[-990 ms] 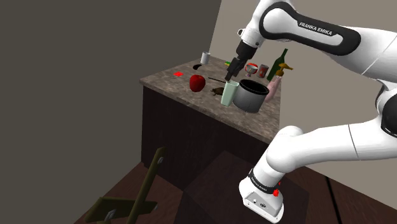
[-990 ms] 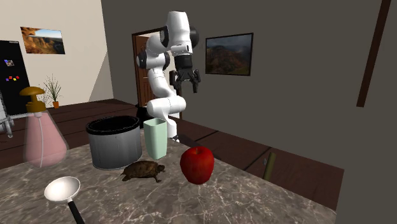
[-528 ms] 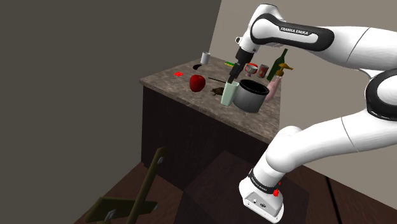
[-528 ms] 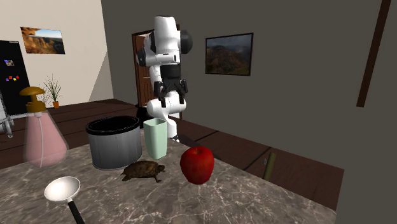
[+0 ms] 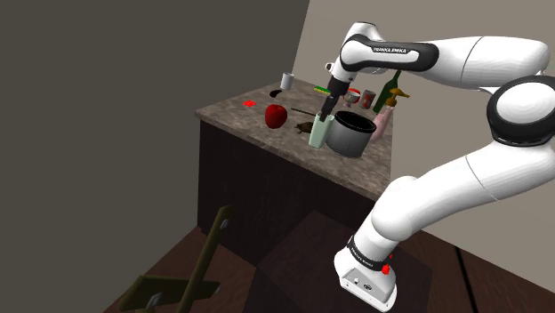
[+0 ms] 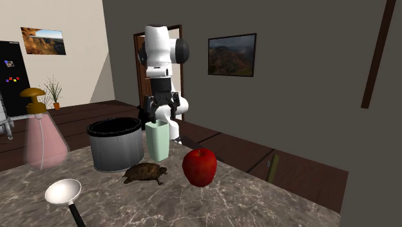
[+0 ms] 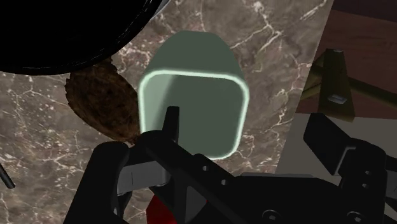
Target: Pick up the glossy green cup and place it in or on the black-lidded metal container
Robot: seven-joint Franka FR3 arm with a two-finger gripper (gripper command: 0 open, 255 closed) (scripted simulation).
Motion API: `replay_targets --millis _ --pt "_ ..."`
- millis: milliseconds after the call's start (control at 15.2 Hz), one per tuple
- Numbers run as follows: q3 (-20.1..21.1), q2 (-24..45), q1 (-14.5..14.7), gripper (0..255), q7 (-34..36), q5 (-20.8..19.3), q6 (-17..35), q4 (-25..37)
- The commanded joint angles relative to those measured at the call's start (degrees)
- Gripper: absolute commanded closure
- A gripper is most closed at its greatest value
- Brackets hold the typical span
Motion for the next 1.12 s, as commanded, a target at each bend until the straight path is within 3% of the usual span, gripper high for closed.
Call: replay_targets --millis 0,726,792,1056 --pt "-0.31 0.19 -0.08 0 -0.16 -0.14 1.63 -1.42" --pt "-0.58 0.49 -0.12 0 -0.16 -0.25 3.64 -3.15" --pt "-0.58 0.49 -0.12 255 -0.16 -0.25 3.64 -3.15" --pt "-0.58 0.49 -0.12 255 -0.16 -0.25 3.64 -3.15"
